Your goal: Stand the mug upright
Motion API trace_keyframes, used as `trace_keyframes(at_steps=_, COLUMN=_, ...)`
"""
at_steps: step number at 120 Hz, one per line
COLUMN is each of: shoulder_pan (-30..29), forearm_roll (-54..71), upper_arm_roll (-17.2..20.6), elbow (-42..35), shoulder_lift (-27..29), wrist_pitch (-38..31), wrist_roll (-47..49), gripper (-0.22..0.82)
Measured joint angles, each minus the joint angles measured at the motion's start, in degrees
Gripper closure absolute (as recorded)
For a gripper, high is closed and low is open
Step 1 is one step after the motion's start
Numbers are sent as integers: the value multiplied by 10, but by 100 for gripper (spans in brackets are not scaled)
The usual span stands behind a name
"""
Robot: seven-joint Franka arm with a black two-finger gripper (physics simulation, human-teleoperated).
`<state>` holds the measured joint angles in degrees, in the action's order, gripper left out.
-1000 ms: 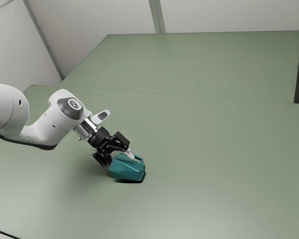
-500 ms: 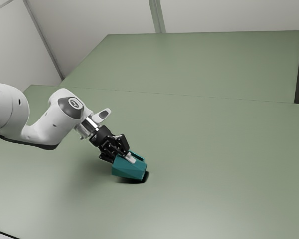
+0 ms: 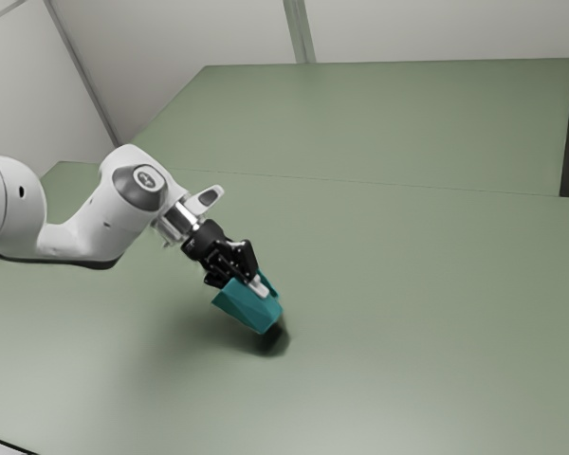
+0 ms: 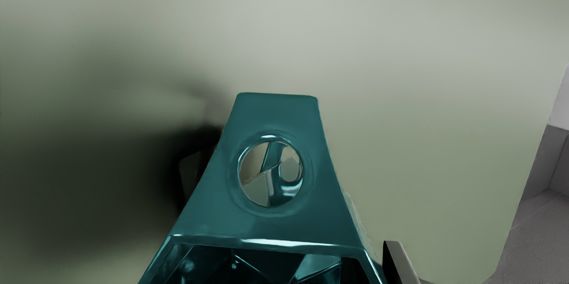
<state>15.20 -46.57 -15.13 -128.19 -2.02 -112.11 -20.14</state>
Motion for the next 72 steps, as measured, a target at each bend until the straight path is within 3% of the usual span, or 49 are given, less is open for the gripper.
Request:
trace_keyframes(at_steps=38, shoulder_pan=-2, forearm_roll=131, upper_arm_roll=7, elbow=94, shoulder_lift=-18, wrist_pitch=-6, wrist_roll=12, gripper=77)
trace_keyframes(at_steps=72, shoulder_pan=82, forearm_roll=306, upper_arm_roll=7, elbow=190, shoulder_lift=-97, wrist_pitch=-59, wrist_roll=18, gripper=78)
